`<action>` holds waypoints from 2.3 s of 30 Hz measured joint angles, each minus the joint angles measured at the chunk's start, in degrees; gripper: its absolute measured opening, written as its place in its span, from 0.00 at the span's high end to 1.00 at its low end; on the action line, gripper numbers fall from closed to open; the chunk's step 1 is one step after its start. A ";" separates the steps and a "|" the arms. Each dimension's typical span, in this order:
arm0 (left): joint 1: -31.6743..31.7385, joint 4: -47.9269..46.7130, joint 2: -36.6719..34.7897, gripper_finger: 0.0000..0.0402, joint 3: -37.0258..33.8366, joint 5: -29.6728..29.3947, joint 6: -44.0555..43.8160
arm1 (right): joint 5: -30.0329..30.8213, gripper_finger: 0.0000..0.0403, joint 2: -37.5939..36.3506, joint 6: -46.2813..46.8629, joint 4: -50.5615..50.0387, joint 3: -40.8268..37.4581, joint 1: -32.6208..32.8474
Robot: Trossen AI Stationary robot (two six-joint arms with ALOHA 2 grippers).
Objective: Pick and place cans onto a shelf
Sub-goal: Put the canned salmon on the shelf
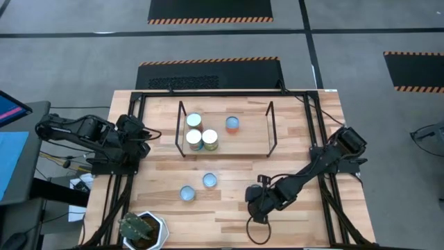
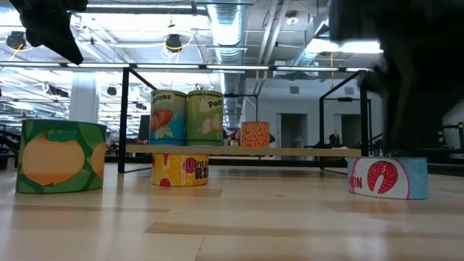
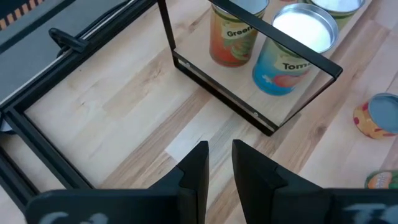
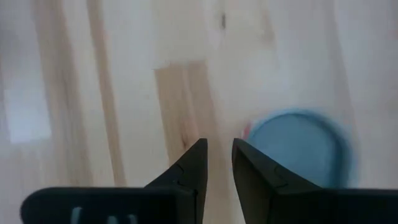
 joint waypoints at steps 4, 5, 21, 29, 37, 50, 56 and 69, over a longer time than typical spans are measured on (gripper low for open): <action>0.00 0.00 -0.03 0.85 0.00 0.00 0.00 | -0.56 0.76 2.45 0.16 -0.34 -0.18 -0.48; 0.00 0.04 0.00 0.85 0.00 0.00 -0.02 | -1.18 0.76 3.30 0.60 -0.20 -0.16 -0.59; 0.00 0.48 -0.02 0.85 0.00 0.02 0.82 | 4.82 0.76 1.61 0.26 -10.96 5.48 -0.66; 0.00 0.47 -0.02 0.85 0.00 0.02 0.39 | 6.91 0.76 0.25 2.54 -17.35 4.63 -2.23; 0.00 0.48 -0.02 0.85 0.00 0.04 0.31 | 5.57 0.76 0.27 2.18 -15.15 1.54 -4.67; 0.00 0.48 -0.02 0.85 0.00 -0.07 0.88 | 2.44 0.76 0.27 2.06 -10.59 -1.49 -6.30; 0.00 0.48 0.00 0.85 0.00 -0.08 0.89 | 1.51 0.76 1.80 2.26 -10.16 -1.29 -6.32; 0.00 0.50 0.00 0.85 0.00 -0.13 0.88 | -0.36 0.97 4.03 -0.55 -10.36 5.35 -6.58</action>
